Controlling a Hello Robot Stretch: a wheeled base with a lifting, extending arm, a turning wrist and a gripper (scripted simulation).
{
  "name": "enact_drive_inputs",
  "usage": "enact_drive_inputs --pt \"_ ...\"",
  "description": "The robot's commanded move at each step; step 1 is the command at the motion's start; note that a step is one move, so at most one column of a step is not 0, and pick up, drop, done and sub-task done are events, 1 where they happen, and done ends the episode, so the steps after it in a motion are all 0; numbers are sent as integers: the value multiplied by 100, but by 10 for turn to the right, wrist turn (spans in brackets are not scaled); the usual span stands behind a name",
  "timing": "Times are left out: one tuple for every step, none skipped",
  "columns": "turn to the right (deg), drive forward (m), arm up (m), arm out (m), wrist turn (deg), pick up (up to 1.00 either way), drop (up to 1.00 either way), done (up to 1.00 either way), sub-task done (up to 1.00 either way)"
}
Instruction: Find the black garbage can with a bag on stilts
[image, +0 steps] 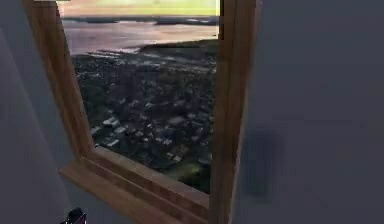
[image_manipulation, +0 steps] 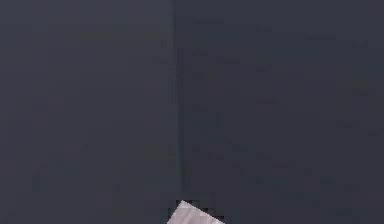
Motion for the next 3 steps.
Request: enact_drive_inputs --pt "-450 0 0 0 0 0 0 0 0" --pt "-450 0 0 0 0 0 0 0 0" --pt "-450 0 0 0 0 0 0 0 0"
